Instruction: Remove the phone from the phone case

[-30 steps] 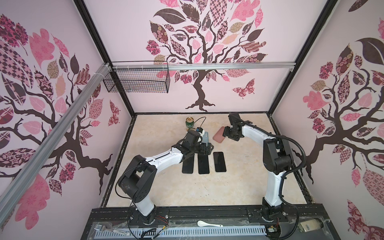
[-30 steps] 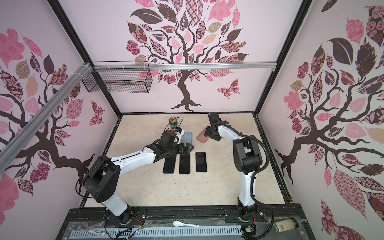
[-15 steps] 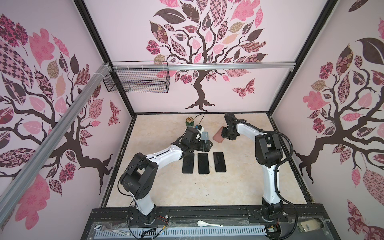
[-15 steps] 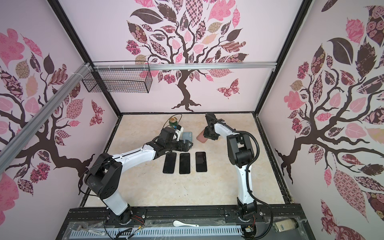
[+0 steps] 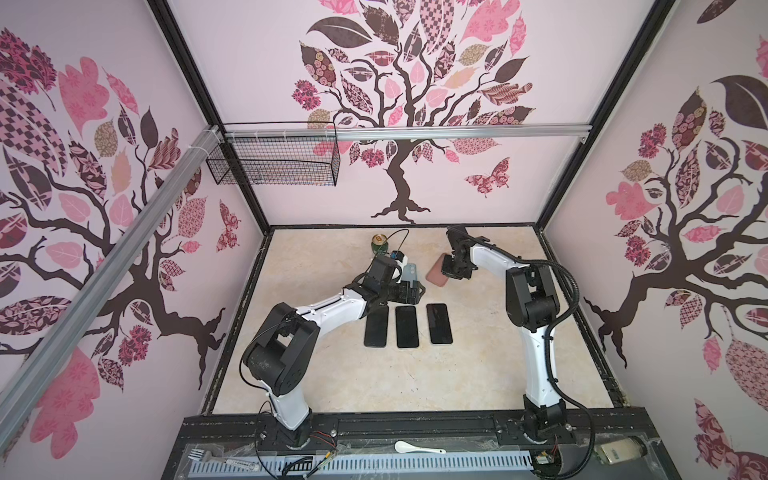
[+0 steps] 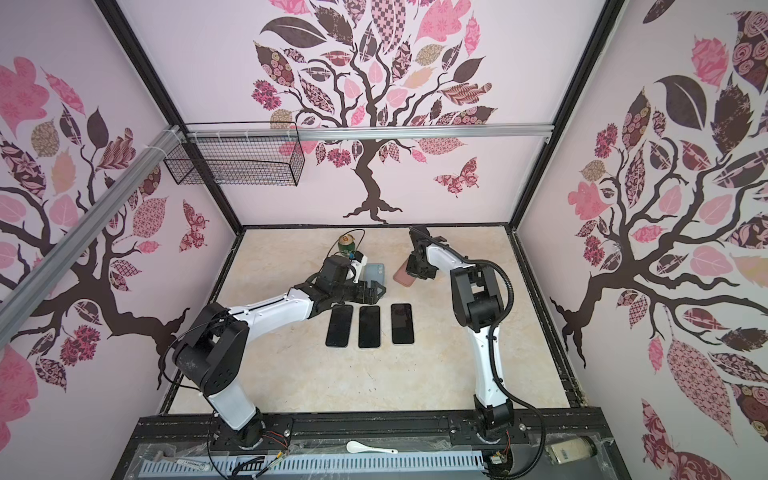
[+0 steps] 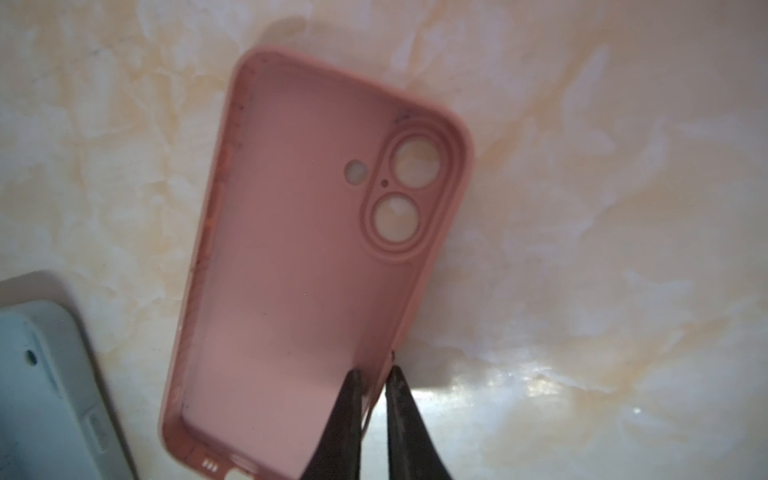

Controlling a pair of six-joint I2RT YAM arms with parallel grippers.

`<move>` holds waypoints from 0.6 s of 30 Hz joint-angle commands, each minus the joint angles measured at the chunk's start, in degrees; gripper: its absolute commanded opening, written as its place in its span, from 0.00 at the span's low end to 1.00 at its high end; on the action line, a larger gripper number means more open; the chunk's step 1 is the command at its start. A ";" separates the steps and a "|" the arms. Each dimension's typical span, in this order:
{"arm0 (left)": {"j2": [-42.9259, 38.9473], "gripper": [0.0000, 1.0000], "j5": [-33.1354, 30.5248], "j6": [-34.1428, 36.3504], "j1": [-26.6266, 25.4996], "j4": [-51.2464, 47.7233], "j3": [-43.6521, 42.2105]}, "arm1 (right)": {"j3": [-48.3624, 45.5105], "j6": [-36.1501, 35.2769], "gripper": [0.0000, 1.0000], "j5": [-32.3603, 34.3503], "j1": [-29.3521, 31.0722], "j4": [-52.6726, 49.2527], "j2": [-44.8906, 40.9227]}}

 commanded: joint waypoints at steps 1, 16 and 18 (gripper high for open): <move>-0.22 0.95 0.52 0.90 0.31 1.17 1.40 | 1.90 -0.70 0.12 0.29 0.08 -2.79 2.71; -5.88 0.95 -0.45 -0.07 0.28 -0.07 -4.16 | -3.67 -8.21 0.00 1.58 2.72 -1.59 -1.48; -6.55 0.95 -0.64 -0.17 0.31 0.04 -4.99 | -3.30 -8.89 0.00 2.44 3.59 -2.20 -1.38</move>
